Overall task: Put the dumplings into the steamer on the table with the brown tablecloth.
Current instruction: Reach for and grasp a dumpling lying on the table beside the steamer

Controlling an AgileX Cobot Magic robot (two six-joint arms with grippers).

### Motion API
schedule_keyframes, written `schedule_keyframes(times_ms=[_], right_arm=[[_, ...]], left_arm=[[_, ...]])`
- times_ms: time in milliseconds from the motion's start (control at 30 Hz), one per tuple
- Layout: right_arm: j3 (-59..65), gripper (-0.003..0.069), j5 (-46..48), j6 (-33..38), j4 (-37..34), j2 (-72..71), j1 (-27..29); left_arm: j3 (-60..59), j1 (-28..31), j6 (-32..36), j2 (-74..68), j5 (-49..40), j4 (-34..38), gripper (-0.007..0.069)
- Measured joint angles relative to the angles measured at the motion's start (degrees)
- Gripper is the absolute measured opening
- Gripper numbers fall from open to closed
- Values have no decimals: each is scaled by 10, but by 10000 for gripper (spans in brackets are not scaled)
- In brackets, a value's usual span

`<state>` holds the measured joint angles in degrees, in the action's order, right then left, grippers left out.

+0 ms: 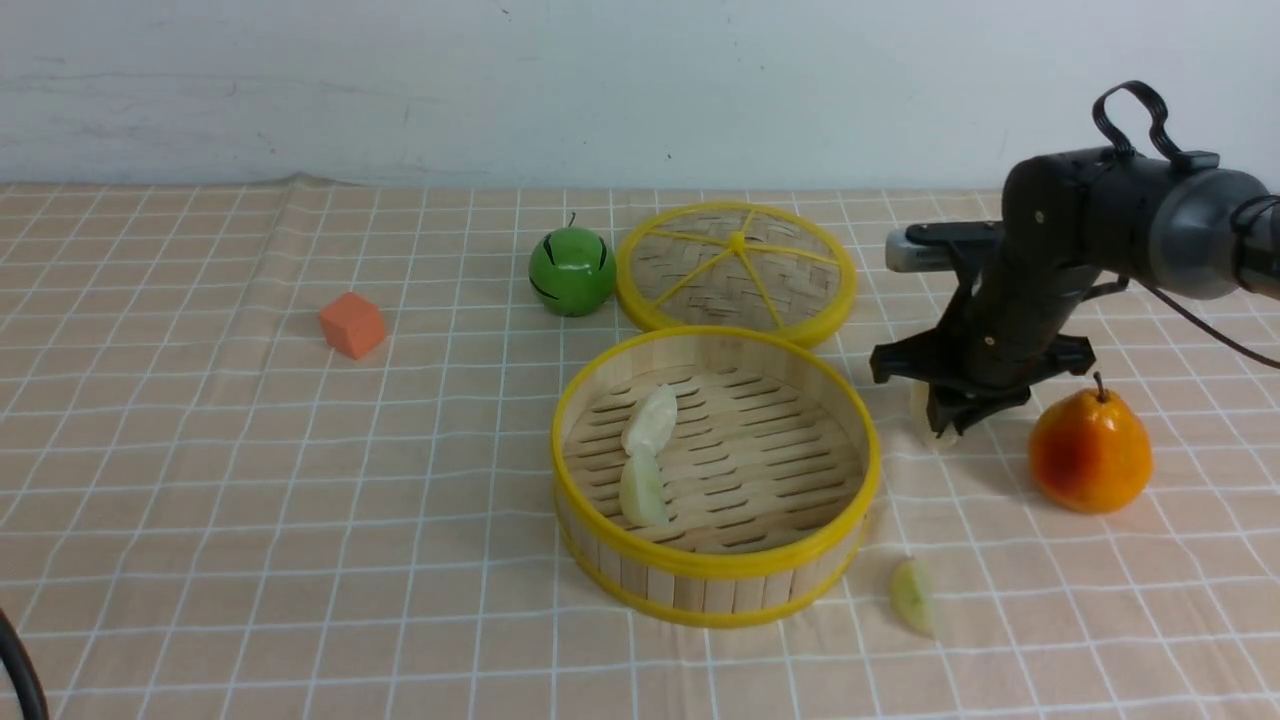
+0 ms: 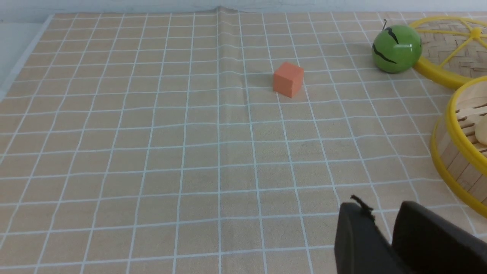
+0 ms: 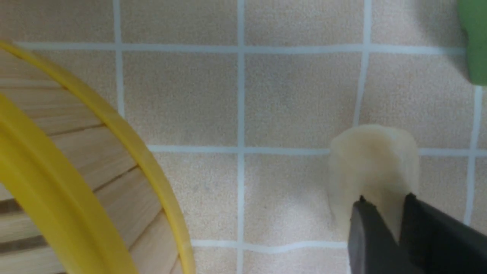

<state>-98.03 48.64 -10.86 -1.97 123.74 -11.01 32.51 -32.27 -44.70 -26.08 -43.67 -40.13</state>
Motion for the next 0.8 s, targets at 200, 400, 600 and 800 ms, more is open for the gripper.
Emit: schedule_keyframes(times_ms=[200,400,600,800], right_arm=[[0,383,-57,-8,-12,22,-1],[-1,348,-59,-20,-8,31,-2],[0,295,-61,-13,-3,29,-2],[2,295,-58,-8,15,3,-4]], left_arm=[[-21,0,0,0,30,-1,155],[-23,0,0,0,33,-1,158],[-23,0,-1,0,34,-1,162],[-23,0,-2,0,34,-1,165]])
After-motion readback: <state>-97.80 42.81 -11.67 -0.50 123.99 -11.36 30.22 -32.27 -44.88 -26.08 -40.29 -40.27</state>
